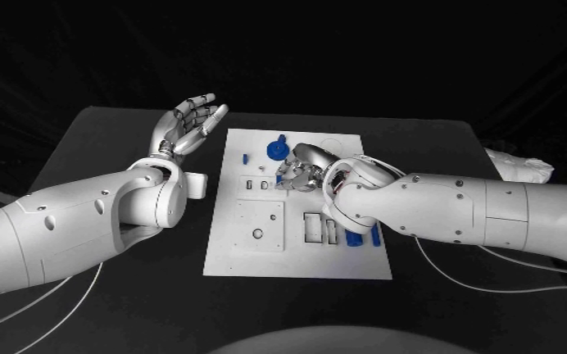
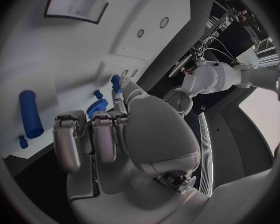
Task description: Assemble the parts on the task board
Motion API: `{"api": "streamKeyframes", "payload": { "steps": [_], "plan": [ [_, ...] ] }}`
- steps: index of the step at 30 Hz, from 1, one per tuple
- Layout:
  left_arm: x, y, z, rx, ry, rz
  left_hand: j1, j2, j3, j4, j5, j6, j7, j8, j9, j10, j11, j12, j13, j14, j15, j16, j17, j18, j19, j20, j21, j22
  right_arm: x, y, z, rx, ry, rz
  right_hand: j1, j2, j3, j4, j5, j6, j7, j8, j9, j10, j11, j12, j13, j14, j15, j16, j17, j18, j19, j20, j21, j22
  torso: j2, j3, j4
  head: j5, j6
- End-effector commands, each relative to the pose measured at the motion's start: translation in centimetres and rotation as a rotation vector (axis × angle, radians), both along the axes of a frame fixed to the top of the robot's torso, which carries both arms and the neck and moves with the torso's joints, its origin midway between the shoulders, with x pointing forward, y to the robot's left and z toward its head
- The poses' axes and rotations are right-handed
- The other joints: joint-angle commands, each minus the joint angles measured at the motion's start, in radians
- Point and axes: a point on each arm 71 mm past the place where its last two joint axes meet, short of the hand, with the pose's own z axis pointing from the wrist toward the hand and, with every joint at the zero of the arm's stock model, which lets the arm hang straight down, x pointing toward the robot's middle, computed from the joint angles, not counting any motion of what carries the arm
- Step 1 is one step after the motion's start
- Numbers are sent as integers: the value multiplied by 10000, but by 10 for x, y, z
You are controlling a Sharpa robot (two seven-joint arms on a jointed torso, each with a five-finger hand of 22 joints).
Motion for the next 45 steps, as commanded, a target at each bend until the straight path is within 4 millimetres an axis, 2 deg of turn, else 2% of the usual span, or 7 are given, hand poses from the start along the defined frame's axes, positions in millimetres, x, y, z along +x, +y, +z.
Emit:
{"api": "streamKeyframes", "payload": {
  "steps": [1, 15, 23, 33, 37, 41, 45],
  "plan": [
    [-1, -3, 2, -57, -105, -199, 2, 60, 66, -18, -58, -36, 1511, 40, -9, -20, 4, 59, -10, -45, 0, 60, -11, 168, -48, -6, -14, -10, 1, 1, 0, -88, -144, 62, -118, -11, -72, -8, 56, 134, 158, 4, 17, 1065, 86, -36, 2611, 1075, 76, 41, 2632, -142, 1066, 60, 45, 2635, -13, -6, 10, -44, -40],
    [-1, -2, 2, -67, -107, -209, 2, 60, 66, -18, -58, -36, 1511, 40, -9, -20, 4, 59, -10, -45, 0, 60, -11, 168, -48, -6, -14, -10, -1, 9, -4, 53, -73, 256, -133, -17, -80, -4, 58, 130, 163, -3, 12, 1065, 93, -36, 2611, 1075, 84, 41, 2632, -142, 1066, 69, 45, 2635, -11, 0, 24, -53, -96],
    [-1, -1, 2, -64, -107, -198, 6, 62, 68, -19, -57, -28, 1510, 53, -8, -20, 4, 62, -9, -45, 0, 63, -11, 168, -48, -6, -11, -10, -1, 10, -5, 53, 39, 319, -198, -38, -111, 22, 61, 110, 183, -27, -6, 1065, 114, -36, 2611, 1075, 104, 41, 2632, -142, 1066, 93, 45, 2635, -14, -10, -15, -88, -132],
    [-1, -3, 2, -77, -106, -236, 14, 79, 77, -20, -54, -25, 1511, 58, -10, -17, 4, 68, -8, -44, 0, 69, -10, 169, -44, -6, -4, -8, -1, 12, -6, 21, 109, 453, -227, -73, -130, 15, 68, 50, 195, -65, -37, 1065, 130, -36, 2611, 1075, 121, 41, 2632, -142, 1066, 119, 45, 2635, -14, 3, 32, -151, -123],
    [-1, -1, 2, -62, -108, -198, 22, 104, 89, -22, -54, -16, 1510, 68, -10, -15, 3, 73, -8, -44, -1, 73, -10, 169, -50, -5, -4, -8, -2, 14, -7, -2, 137, 517, -187, -83, -112, -33, 74, -22, 174, -86, -69, 1065, 124, -36, 2611, 1075, 128, 41, 2632, -142, 1066, 139, 45, 2635, -18, 7, -15, -131, -128],
    [-1, -1, 2, -65, -113, -200, 22, 104, 89, -22, -54, -16, 1510, 68, -10, -15, 3, 73, -8, -44, -1, 73, -10, 169, -50, -5, -4, -8, -2, 15, -7, -124, 67, 588, -125, -109, -92, -105, 63, -128, 143, -99, -114, 1065, 101, -36, 2611, 1075, 120, 41, 2632, -142, 1066, 154, 45, 2635, -12, 5, 26, -179, -158],
    [0, 1, 2, -53, -120, -166, 25, 120, 95, -22, -54, -16, 1510, 68, -11, -14, 3, 76, -8, -44, 0, 76, -10, 169, -50, -4, -1, -7, -2, 15, -7, -216, -36, 637, -109, -150, -97, -144, 45, -236, 145, -106, -155, 1065, 97, -36, 2611, 1075, 114, 41, 2632, -142, 1066, 162, 45, 2635, -17, 5, 2, -162, -134]
  ]
}}
